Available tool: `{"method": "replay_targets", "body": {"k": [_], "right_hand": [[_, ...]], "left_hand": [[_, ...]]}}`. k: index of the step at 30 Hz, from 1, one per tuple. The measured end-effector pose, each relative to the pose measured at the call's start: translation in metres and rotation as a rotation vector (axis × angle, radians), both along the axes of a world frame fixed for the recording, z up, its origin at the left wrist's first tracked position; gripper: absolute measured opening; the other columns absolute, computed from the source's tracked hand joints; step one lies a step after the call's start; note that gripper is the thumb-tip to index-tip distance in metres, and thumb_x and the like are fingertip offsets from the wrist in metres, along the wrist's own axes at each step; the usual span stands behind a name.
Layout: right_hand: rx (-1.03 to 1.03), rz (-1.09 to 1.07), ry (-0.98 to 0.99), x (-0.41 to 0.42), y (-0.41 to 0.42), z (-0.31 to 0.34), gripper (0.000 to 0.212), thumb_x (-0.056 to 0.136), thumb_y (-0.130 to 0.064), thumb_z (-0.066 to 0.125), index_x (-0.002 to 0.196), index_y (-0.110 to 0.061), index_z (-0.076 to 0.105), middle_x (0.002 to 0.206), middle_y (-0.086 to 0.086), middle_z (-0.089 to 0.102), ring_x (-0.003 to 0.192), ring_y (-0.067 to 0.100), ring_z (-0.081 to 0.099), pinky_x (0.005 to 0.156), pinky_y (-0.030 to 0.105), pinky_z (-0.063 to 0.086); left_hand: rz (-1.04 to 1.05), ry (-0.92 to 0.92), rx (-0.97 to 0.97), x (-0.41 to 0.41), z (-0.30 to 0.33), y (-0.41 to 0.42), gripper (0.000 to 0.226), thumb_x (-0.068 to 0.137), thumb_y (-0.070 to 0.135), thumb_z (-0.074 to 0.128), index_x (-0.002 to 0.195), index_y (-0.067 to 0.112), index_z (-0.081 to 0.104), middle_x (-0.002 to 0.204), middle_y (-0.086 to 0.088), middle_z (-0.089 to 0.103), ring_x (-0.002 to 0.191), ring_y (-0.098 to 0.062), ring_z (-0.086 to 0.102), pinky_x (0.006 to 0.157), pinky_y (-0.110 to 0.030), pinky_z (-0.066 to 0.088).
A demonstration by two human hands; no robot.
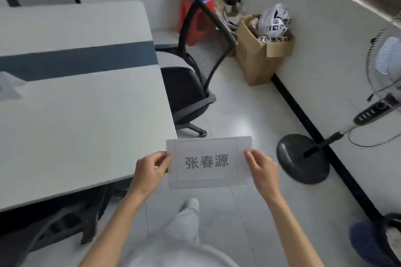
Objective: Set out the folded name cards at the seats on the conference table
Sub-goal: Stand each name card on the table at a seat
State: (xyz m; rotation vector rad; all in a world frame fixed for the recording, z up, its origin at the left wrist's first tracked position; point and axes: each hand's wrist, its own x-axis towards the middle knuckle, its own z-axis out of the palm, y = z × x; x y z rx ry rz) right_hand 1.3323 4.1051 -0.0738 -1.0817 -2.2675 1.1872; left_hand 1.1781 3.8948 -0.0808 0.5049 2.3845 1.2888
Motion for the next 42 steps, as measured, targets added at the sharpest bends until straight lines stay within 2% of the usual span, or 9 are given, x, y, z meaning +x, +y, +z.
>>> {"method": "replay_targets", "body": {"k": [3,10,16,21,26,30,36,39,42], "right_hand": [[-0.017,0.159,-0.001,-0.067,0.036,-0.010,0.038,0.091,-0.022,0.049,0.064,0.005,0.045,0.057,0.007,0.038,0.051,0.011,0.025,0.046,0.021,0.026],[0.027,0.465,-0.094,-0.218,0.086,-0.014,0.044,0.092,-0.021,0.048,0.051,-0.024,0.032,0.047,-0.009,0.034,0.048,0.010,0.030,0.047,0.021,0.028],[0.003,0.793,-0.108,-0.338,0.093,-0.013,0.040,0.092,-0.025,0.043,0.057,-0.014,0.028,0.052,-0.002,0.026,0.051,0.012,0.023,0.043,0.023,0.020],[-0.001,1.150,-0.184,-0.429,0.076,-0.024,0.036,0.092,-0.024,0.040,0.060,-0.011,0.029,0.060,0.005,0.029,0.059,0.016,0.023,0.053,0.030,0.020],[0.078,1.470,-0.247,-0.496,0.053,-0.041,0.035,0.093,-0.026,0.039,0.062,-0.013,0.030,0.058,0.000,0.030,0.055,0.015,0.022,0.044,0.022,0.023],[0.016,1.558,-0.234,-0.519,0.043,-0.051,0.025,0.091,-0.013,0.045,0.067,-0.008,0.039,0.060,0.002,0.038,0.056,0.016,0.029,0.044,0.018,0.027],[-0.035,1.581,-0.241,-0.526,0.042,-0.066,0.018,0.091,-0.007,0.045,0.100,-0.001,0.058,0.088,0.008,0.066,0.079,0.025,0.058,0.063,0.022,0.042],[-0.009,1.618,-0.232,-0.531,0.043,-0.069,0.026,0.090,-0.009,0.049,0.114,-0.003,0.055,0.104,0.013,0.067,0.097,0.027,0.062,0.079,0.022,0.047],[-0.035,1.631,-0.198,-0.539,0.047,-0.065,0.051,0.087,-0.015,0.056,0.134,-0.009,0.037,0.125,0.014,0.058,0.117,0.027,0.054,0.096,0.028,0.041]], "left_hand": [[0.143,0.016,0.026,-0.034,-0.006,0.015,0.017,0.085,0.015,0.057,0.082,0.002,0.067,0.082,-0.017,0.072,0.081,-0.029,0.068,0.078,-0.046,0.056],[0.398,0.037,-0.002,-0.118,-0.021,0.041,0.027,0.086,0.020,0.057,0.069,-0.002,0.060,0.069,-0.024,0.066,0.069,-0.030,0.066,0.072,-0.040,0.056],[0.687,0.037,-0.054,-0.159,-0.026,0.040,0.026,0.086,0.021,0.056,0.070,0.001,0.058,0.070,-0.023,0.067,0.071,-0.029,0.069,0.068,-0.031,0.053],[1.000,0.096,-0.041,-0.174,-0.029,0.045,0.009,0.082,0.005,0.059,0.085,0.000,0.066,0.078,-0.005,0.068,0.064,0.019,0.057,0.060,0.001,0.040],[1.314,0.139,-0.085,-0.176,-0.034,0.066,0.016,0.082,0.003,0.058,0.093,-0.005,0.066,0.088,-0.010,0.069,0.073,-0.009,0.059,0.063,-0.001,0.040],[1.423,0.095,-0.173,-0.177,-0.043,0.079,0.027,0.078,0.019,0.053,0.084,-0.004,0.067,0.080,-0.024,0.071,0.067,-0.018,0.057,0.065,-0.034,0.046],[1.533,0.042,-0.181,-0.176,-0.053,0.094,0.014,0.082,0.006,0.058,0.090,0.000,0.068,0.088,-0.017,0.074,0.071,-0.016,0.060,0.057,-0.010,0.038],[1.557,0.027,-0.146,-0.176,-0.054,0.094,0.017,0.083,0.007,0.058,0.096,-0.001,0.064,0.095,-0.016,0.072,0.078,-0.014,0.061,0.060,0.003,0.038],[1.520,0.051,-0.023,-0.174,-0.052,0.086,0.044,0.080,0.009,0.063,0.121,0.002,0.048,0.109,-0.010,0.062,0.093,-0.016,0.058,0.075,-0.004,0.043]]}}
